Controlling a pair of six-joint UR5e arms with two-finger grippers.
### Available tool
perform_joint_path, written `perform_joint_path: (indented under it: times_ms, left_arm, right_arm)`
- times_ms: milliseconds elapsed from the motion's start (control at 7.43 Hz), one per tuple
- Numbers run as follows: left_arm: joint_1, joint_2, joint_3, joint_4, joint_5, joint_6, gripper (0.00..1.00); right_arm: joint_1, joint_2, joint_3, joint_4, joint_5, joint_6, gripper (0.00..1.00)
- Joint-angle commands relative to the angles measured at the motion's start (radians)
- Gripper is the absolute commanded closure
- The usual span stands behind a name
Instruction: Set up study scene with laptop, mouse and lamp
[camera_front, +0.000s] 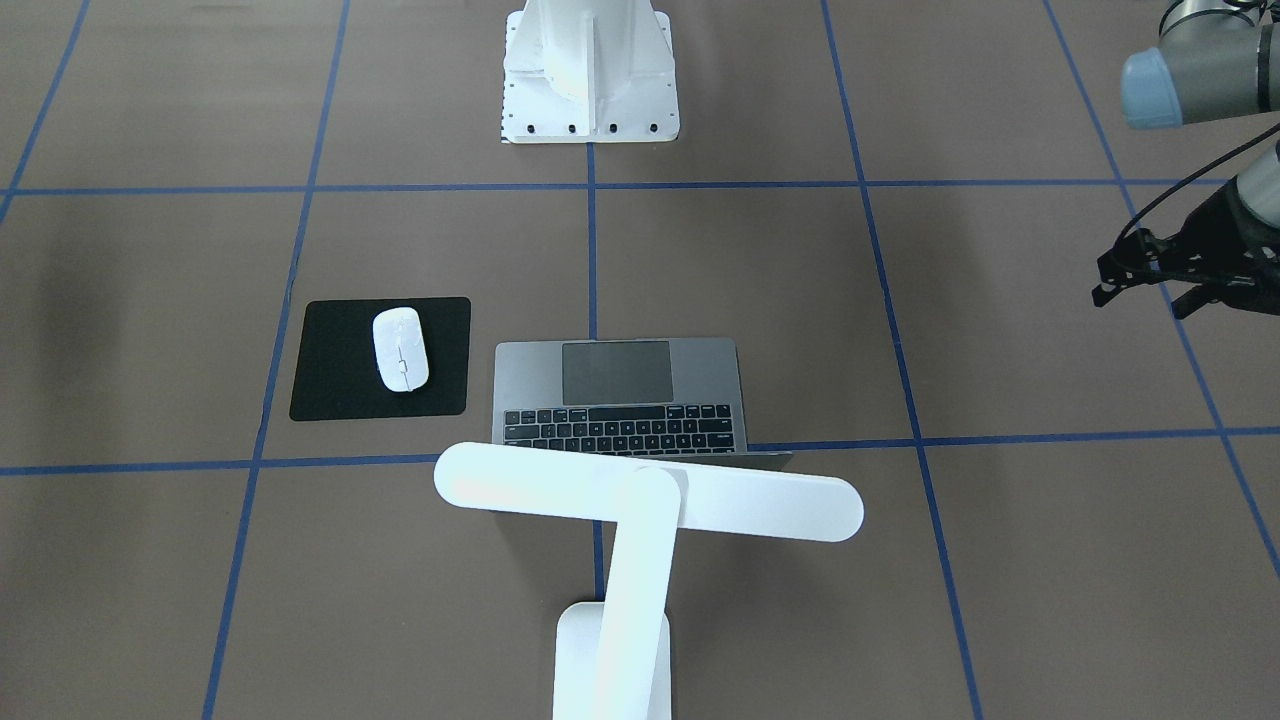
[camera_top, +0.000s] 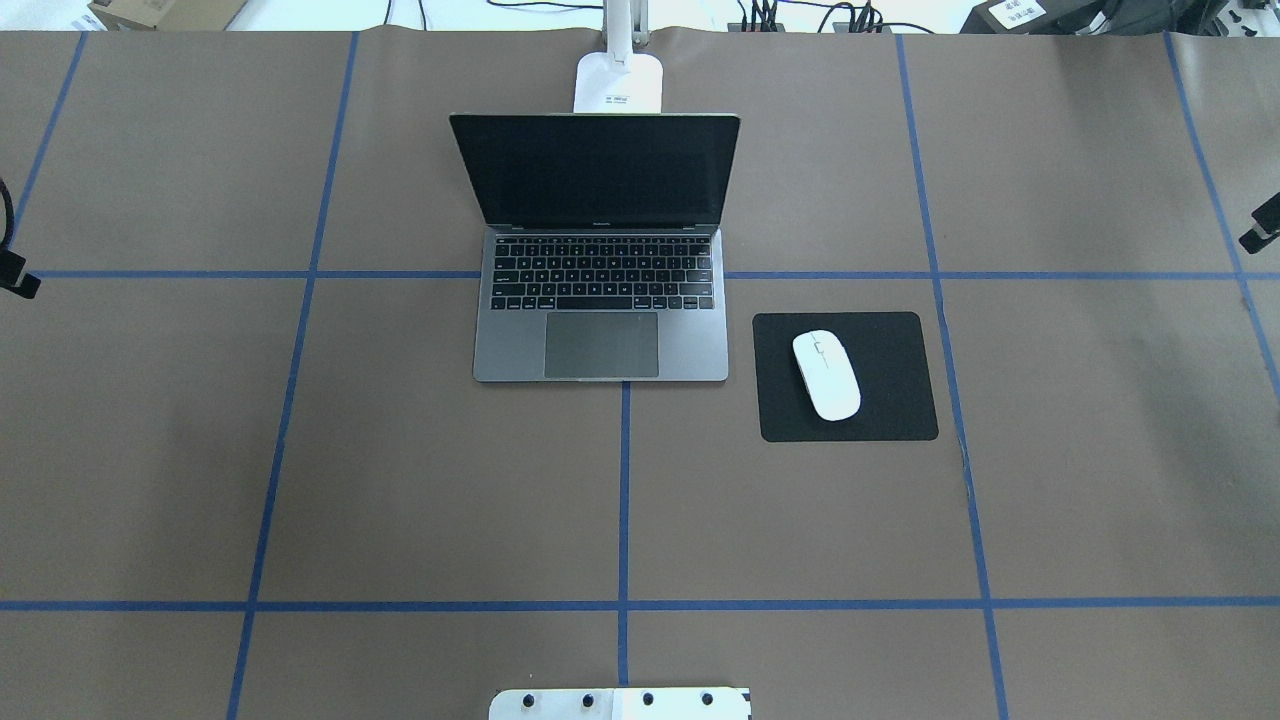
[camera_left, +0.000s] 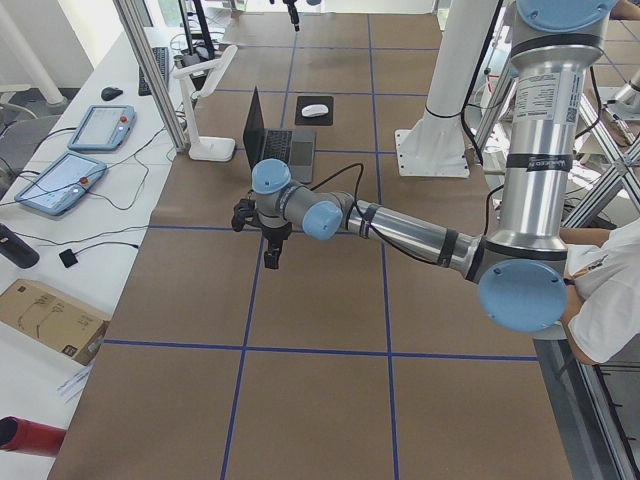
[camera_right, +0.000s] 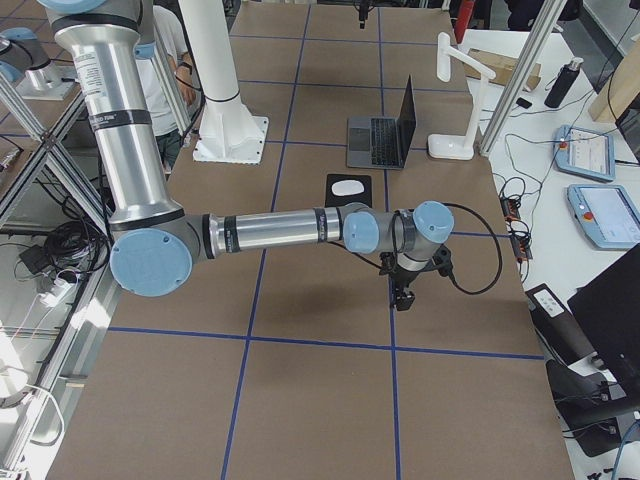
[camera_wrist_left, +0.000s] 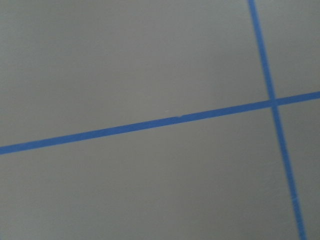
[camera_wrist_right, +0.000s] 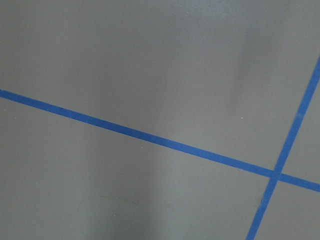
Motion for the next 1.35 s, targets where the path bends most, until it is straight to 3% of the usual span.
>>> perform_joint_path:
  times_ms: [0,135,404,539,808,1212]
  left_arm:
    - [-0.027,0.023,0.040,0.016,0.022,0.004,0.01]
    - [-0.044,0.025,0.044,0.010,0.033,0.030,0.01]
    - [-0.087,0.022,0.064,0.019,0.082,0.135,0.01]
    - [-0.108,0.014,0.092,0.027,0.050,0.137,0.01]
    - [-0.147,-0.004,0.098,0.114,0.017,0.200,0.01]
    - [-0.202,-0.039,0.098,0.235,0.007,0.286,0.01]
  right_arm:
    - [0.013,-0.128,0.020,0.196,-0.024,0.105,0.01]
    - [0.011,-0.156,0.053,0.262,-0.071,0.180,0.01]
    - [0.011,-0.146,0.079,0.258,-0.080,0.184,0.01]
    - [0.002,-0.130,0.077,0.240,-0.103,0.184,0.01]
    - [-0.015,-0.040,0.067,0.066,-0.136,0.166,0.01]
    - [-0.012,-0.063,0.080,0.051,-0.121,0.167,0.01]
